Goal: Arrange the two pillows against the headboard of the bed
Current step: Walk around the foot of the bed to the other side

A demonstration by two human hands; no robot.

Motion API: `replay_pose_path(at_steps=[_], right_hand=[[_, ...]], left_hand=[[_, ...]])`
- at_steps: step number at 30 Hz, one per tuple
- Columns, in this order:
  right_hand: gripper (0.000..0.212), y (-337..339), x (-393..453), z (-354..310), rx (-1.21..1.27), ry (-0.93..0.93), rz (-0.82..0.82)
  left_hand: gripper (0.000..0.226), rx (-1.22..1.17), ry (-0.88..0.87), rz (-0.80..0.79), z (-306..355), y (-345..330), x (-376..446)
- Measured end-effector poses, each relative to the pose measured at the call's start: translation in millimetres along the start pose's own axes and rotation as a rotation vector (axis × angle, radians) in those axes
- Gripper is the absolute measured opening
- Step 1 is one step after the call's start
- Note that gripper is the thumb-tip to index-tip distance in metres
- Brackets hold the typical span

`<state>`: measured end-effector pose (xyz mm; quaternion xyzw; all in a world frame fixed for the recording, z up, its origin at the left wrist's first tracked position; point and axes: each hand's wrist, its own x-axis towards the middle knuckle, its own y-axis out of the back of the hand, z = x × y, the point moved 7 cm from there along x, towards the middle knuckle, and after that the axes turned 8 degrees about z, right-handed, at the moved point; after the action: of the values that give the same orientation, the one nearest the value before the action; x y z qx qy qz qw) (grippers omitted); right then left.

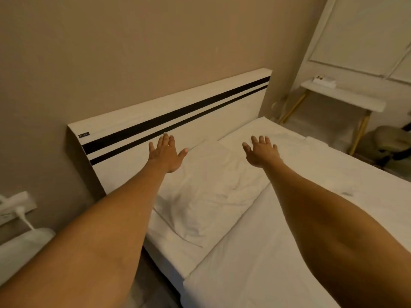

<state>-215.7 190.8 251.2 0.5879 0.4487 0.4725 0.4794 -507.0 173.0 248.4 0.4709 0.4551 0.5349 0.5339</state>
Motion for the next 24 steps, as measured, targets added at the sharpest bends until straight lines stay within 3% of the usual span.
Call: replay_pose_path(at_steps=[13,24], right_hand=[[0.066,102,-183,87,-0.031,-0.151,0.008],[0.065,192,-303,247,-0.098,-0.38,0.087]], left_hand=[[0.079,0.058,-0.19,-0.062,89,68,-133],[0.081,0.047,-0.43,0.01,273,116,-217]])
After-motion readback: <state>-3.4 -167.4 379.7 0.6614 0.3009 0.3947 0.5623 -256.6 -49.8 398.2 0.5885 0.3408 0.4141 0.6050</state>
